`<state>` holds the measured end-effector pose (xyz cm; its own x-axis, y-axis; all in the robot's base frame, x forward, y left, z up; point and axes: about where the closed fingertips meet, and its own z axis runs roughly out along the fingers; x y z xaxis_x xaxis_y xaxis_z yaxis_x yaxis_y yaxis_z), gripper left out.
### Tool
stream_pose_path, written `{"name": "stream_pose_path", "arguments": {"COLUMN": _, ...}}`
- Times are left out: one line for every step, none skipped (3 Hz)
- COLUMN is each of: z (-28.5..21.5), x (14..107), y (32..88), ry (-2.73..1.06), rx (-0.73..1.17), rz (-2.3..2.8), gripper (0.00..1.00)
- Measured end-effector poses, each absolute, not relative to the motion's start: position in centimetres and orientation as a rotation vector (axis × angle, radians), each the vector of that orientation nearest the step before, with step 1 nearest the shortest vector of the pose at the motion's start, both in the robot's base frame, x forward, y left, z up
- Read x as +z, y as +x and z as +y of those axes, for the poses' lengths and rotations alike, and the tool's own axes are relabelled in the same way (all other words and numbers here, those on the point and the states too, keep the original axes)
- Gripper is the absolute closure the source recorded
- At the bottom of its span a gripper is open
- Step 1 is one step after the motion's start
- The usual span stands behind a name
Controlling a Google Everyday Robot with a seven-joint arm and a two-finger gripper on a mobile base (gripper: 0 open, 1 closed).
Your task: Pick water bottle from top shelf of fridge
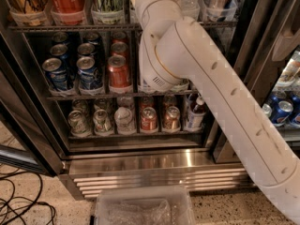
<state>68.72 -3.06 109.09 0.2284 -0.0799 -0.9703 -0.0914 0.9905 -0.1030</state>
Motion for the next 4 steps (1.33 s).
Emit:
{"name": "stream_pose_path", "arguments": {"z": -3.4, "x": 110.6, "y": 65.9, "ry": -0.204, "rx": -0.002, "rz": 1.260, "gripper": 1.00}}
{"name": "stream_pose_path", "arguments": {"z": -4.4, "x": 113.0, "y": 61.7, "ry": -0.256, "rx": -0.024, "rz": 1.161, "gripper": 1.00}}
{"name": "stream_pose_path", "arguments": {"z": -5.3, "x": 115.7, "y": 58.6, "ry": -0.299, "rx": -0.055, "rz": 1.098, "gripper": 1.00}}
{"name": "stream_pose_path", "arguments": {"z": -5.9, "x": 117.0, "y": 56.0, "ry": -0.342, "rx": -0.055, "rz": 1.075, "gripper": 1.00}}
